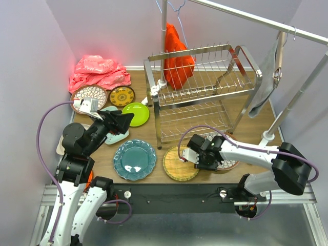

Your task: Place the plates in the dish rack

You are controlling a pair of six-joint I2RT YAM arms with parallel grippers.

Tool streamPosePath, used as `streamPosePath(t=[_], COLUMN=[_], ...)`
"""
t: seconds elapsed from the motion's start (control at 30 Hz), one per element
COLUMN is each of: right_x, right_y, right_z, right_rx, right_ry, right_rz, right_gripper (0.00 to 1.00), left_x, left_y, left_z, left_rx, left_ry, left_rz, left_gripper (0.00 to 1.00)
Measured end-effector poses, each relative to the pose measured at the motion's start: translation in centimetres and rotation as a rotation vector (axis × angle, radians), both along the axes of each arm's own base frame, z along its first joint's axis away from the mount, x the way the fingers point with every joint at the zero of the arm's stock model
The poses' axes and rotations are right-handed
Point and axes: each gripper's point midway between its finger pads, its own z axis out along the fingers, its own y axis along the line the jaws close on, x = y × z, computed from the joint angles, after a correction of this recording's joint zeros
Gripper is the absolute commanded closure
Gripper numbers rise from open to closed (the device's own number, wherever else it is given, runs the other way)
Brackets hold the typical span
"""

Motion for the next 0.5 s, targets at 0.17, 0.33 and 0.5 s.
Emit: streamPosePath(t=[0.17,0.33,0.5], right_x=[-0.02,-0.07,-0.16], right_y=[-0.01,-0.02,-0.03], right_z=[0.03,0.08,0.21], right_rx=[0.002,0.003,0.002], right_ry=[-0.001,0.001,0.006], right_rz=[0.0,0.0,0.001], right_gripper=[0.83,0.92,0.99], left_x=[-0.07,-0.07,-0.07], left_y=[0.01,0.01,0.01], left_z=[0.05,0.05,0.04], left_rx=[0.0,0.0,0.0], left_ry=[-0.002,-0.002,-0.002], left_rz=[0.0,0.0,0.0], left_gripper=[0.25,0.25,0.25])
